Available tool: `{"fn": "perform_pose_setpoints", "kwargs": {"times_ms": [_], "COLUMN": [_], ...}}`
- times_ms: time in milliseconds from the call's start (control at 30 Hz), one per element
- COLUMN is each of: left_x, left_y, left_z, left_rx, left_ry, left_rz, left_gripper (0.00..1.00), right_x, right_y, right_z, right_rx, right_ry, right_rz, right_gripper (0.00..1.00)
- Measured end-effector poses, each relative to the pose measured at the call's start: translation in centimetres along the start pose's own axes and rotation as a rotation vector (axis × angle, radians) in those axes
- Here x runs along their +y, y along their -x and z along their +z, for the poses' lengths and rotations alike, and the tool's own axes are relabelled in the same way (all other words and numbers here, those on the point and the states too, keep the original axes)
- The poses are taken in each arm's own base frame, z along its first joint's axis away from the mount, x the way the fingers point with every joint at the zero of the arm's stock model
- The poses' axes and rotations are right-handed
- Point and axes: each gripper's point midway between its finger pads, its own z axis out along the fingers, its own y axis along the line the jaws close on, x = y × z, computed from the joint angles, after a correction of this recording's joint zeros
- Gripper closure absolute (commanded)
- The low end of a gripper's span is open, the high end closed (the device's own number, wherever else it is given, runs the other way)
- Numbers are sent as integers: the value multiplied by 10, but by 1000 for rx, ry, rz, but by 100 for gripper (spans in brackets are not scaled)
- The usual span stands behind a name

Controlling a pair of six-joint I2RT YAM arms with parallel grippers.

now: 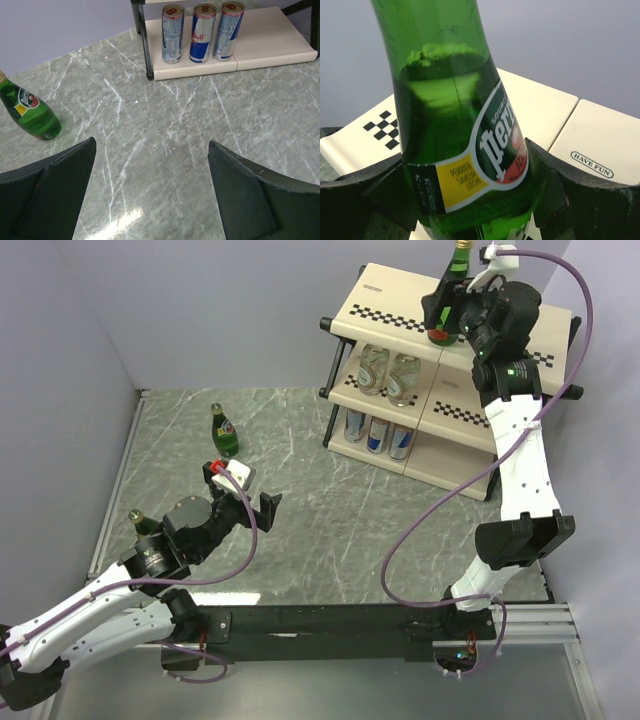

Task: Place and organize the beverage onto the shelf
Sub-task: Place the drink on the shelf.

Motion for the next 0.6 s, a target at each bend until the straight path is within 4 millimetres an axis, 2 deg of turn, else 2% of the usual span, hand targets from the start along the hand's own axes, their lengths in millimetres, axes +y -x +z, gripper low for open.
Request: {"fn": "perform_pose_setpoints", "kwargs": {"times_ms": [167,433,600], "left_x": [0,0,0], "left_y": [0,0,0], "left_z": [0,0,0], "left_rx": [0,0,-1], "left_ry": [0,0,0], "left_rz": [0,0,-1], "left_gripper": [0,1,0], "right_x": [-1,-2,-1], "right_y": [0,-1,19], "right_z": [-2,-2,-7], "right_rx": [-3,-5,-69], "right_ry": [-4,-12,-14], "right_rz": [-3,-2,-12], "right_gripper": [28,18,15]}}
